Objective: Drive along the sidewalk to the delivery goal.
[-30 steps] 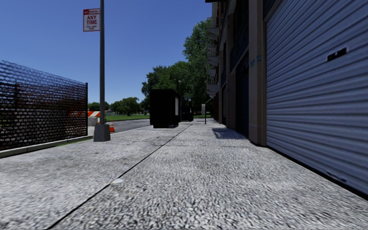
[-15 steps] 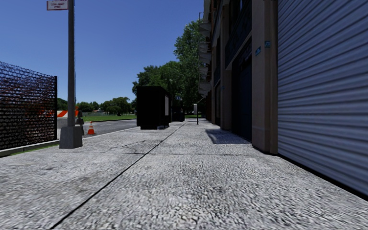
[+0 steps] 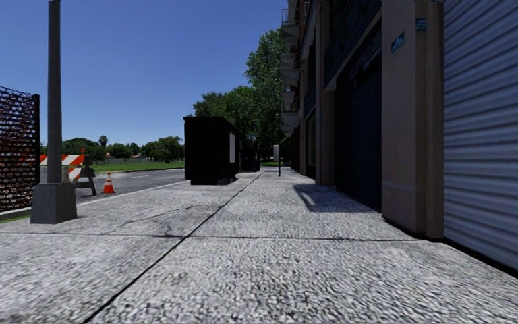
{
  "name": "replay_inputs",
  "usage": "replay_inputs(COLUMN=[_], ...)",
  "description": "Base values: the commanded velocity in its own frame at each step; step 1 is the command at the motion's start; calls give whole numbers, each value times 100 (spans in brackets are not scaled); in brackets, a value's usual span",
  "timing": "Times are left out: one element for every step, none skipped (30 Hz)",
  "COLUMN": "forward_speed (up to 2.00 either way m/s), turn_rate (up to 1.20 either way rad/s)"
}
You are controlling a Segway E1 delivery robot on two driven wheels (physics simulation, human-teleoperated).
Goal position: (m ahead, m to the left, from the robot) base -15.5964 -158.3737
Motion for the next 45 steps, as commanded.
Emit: replay_inputs(forward_speed=[200, 200, 200, 200, 200, 200, 200, 200, 200, 200, 200, 200, 200, 200, 200, 200, 200, 200, 200, 200, 200, 200, 200, 200, 200, 200, 200, 200, 200, 200, 200, 200, 200, 200, 200, 200, 200, 200, 200, 200, 200, 200, 200, 200, 200], turn_rate=[0, 0, 0, 0, 0, 0, 0, 0, 0, 0, 0, 0, 0, 0, 0, 0, 0, 0, 0, 0, 0, 0, 0, 0, 0, 0, 0, 0, 0, 0, 0, 0, 0, 0, 0, 0, 0, 0, 0, 0, 0, 0, 0, 0, 0])
